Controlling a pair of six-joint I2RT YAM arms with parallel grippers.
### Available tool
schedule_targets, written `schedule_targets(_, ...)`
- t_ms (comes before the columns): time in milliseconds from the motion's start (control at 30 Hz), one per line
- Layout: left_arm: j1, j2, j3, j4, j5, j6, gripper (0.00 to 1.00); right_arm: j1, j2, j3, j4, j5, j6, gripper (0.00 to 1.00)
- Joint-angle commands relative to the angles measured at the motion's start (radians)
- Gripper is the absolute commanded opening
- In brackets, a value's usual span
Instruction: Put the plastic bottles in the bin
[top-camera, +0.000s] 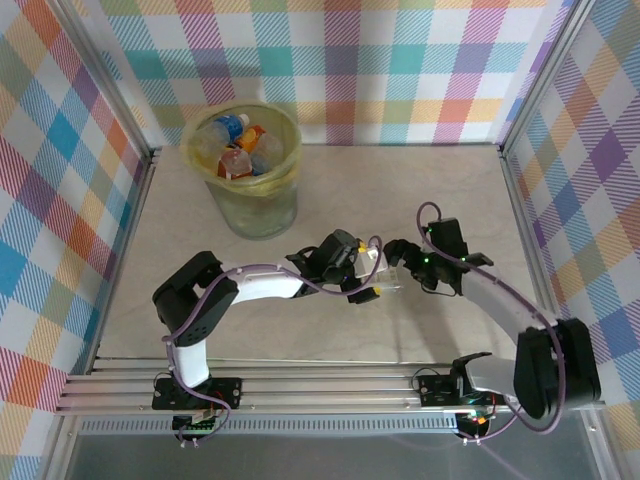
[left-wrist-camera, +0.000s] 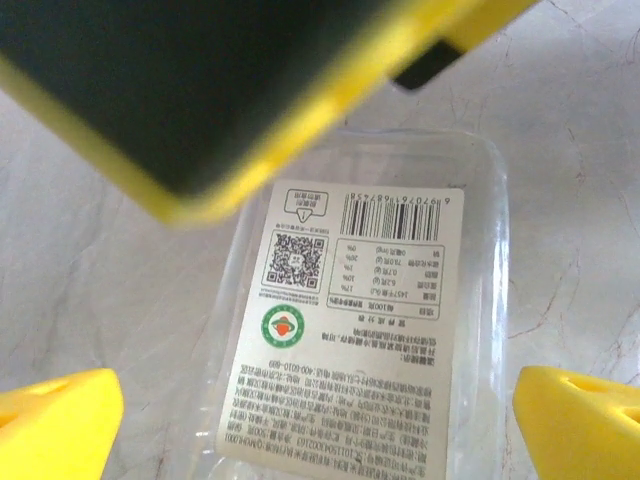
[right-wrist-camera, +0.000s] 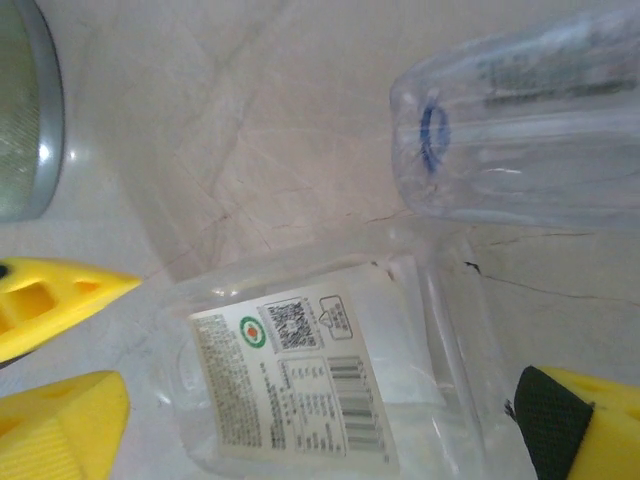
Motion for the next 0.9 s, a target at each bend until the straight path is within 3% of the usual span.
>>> schedule_targets(0,0.0,0.041,0.05,-0.044,0.021,0.023,1.0,0.002,-0.088,0.053,-0.143,0.107,0.033,1.0)
schedule_targets(367,0.001,0.125,0.14,-0.135,0.036,0.025,1.0,-0.047,-0.26,0.1,-0.41,0.337,0.07,1.0)
schedule_targets(600,0.003,0.168,0.176,-0.186,0.006,0.026,0.98,-0.074,-0.27,0.094,-0.421,0.339,0.061,1.0)
schedule_targets(867,0.028,0.168,0.227,-0.292,0.057,0.026,1.0,-0.073,-0.27,0.087,-0.394,0.308,0.057,1.0)
